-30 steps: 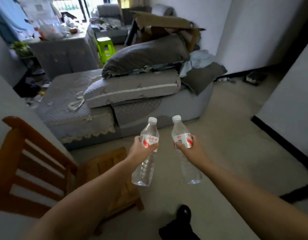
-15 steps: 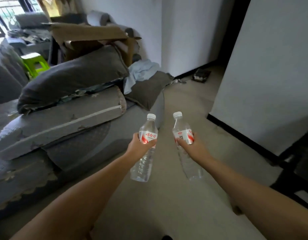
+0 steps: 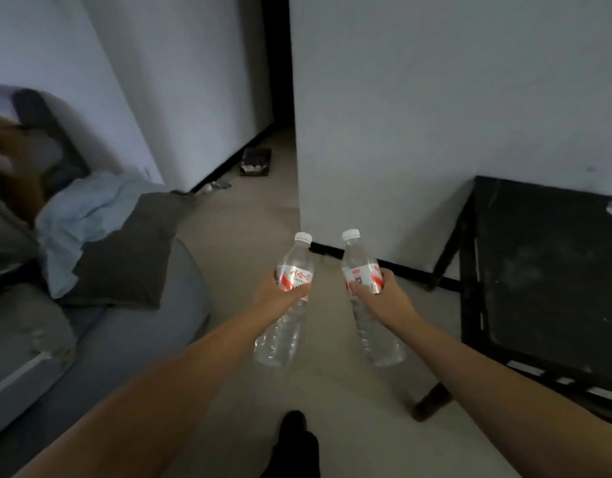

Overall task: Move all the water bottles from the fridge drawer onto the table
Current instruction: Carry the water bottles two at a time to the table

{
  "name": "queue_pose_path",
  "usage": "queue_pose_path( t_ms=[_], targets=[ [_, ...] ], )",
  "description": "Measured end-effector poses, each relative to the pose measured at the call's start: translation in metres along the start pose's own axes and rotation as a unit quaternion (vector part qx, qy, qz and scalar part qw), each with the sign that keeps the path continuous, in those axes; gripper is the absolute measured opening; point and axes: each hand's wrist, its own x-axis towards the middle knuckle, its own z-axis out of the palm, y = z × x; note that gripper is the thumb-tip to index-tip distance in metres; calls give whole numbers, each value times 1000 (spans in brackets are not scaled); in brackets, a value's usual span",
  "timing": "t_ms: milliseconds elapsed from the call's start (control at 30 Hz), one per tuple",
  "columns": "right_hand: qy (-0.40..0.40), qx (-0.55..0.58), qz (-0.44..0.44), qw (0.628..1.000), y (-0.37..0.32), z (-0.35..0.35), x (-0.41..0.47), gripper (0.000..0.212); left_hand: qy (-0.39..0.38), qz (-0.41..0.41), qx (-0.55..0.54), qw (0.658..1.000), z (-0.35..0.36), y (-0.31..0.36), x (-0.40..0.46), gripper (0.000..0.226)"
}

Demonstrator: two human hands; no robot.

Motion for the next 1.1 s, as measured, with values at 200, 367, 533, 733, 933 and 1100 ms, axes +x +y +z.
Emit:
queue_pose_path(
  t_ms=[200,367,533,733,933,1100],
  targets=[
    [82,31,47,995,-22,-26,83,69,-96,35,16,995,25,63,125,58],
    [148,81,95,981,-15,-57,124,67,-157,76,65,982,63,111,192,58],
    [209,104,142,962,9,-103,159,63,-239,103,95,961,132,150,236,62],
    [257,92,168,947,43,-178,215,68,-312,146,156,926,242,208,283,69],
    [306,101,224,920,70,-280,244,74,-373,173,144,900,358,288,302,63],
    [387,146,249,876,102,-336,230,71,-416,189,180,871,443,321,300,70]
  ],
)
